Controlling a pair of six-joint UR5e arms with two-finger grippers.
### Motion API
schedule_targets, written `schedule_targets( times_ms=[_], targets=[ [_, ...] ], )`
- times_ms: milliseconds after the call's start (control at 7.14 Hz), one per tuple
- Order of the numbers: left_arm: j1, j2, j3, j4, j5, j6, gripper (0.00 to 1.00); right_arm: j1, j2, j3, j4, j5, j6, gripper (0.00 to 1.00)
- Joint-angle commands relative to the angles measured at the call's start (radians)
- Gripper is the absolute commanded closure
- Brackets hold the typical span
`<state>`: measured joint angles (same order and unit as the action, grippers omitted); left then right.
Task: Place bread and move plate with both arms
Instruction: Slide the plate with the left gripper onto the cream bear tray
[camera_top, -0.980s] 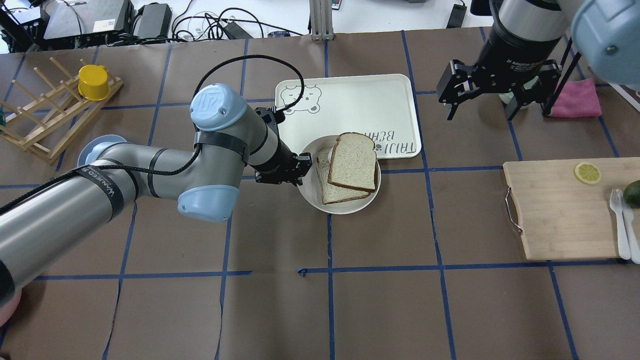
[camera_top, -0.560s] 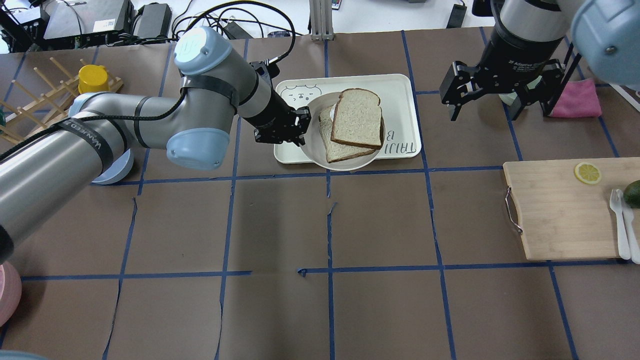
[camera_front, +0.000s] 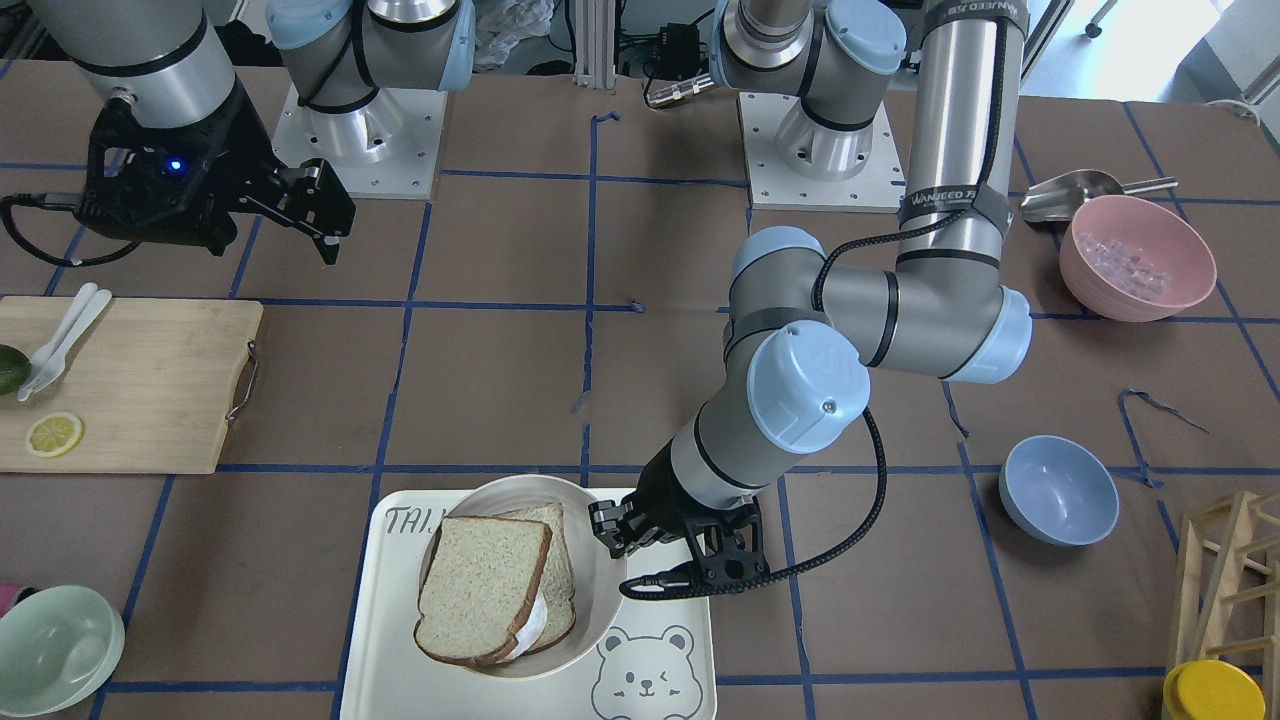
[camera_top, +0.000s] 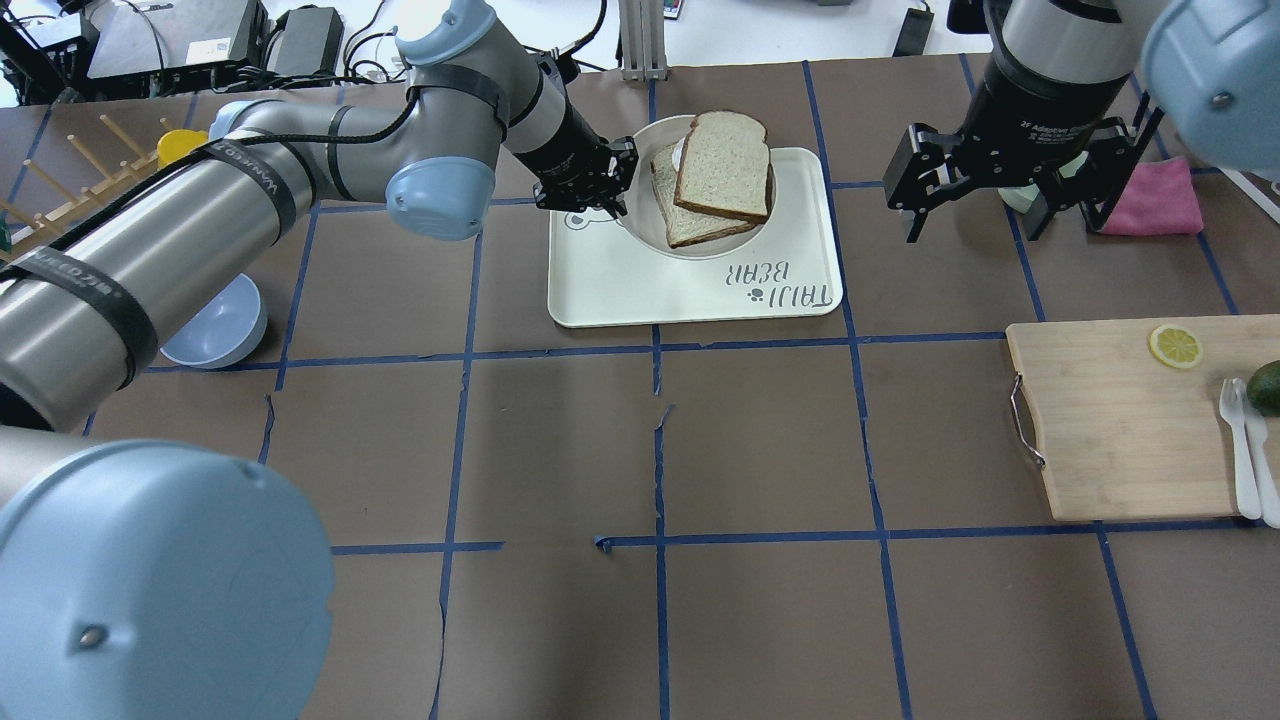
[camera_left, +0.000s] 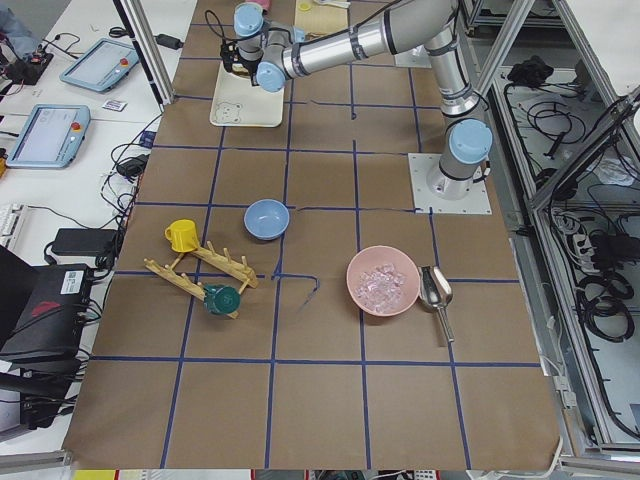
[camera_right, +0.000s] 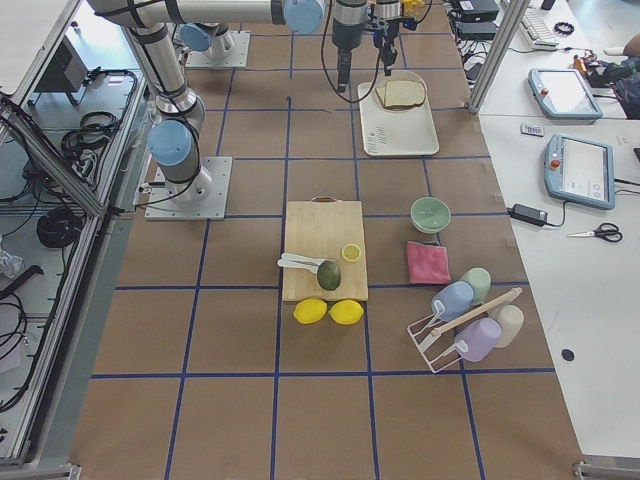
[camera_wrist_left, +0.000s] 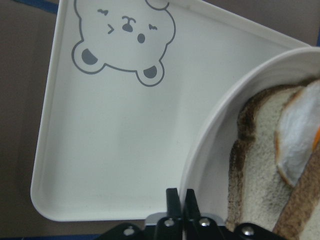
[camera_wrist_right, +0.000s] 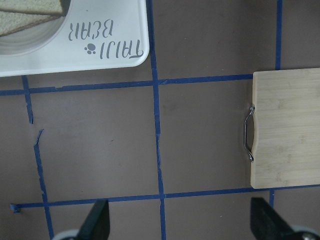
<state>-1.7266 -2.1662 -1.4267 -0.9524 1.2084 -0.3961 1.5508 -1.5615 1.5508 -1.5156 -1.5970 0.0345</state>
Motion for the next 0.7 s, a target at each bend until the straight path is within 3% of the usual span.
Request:
schedule_targets(
  times_ms=[0,560],
  targets=[
    [0.021,-0.098,0.054,0.004,-0.006,0.011,1.00,0.000,0.000,0.000,0.000,0.000,0.002,0.00],
    [0.021,-0.142,0.052,0.012,-0.004,0.005,0.99,0.000,0.000,0.000,0.000,0.000,0.002,0.00]
  ],
)
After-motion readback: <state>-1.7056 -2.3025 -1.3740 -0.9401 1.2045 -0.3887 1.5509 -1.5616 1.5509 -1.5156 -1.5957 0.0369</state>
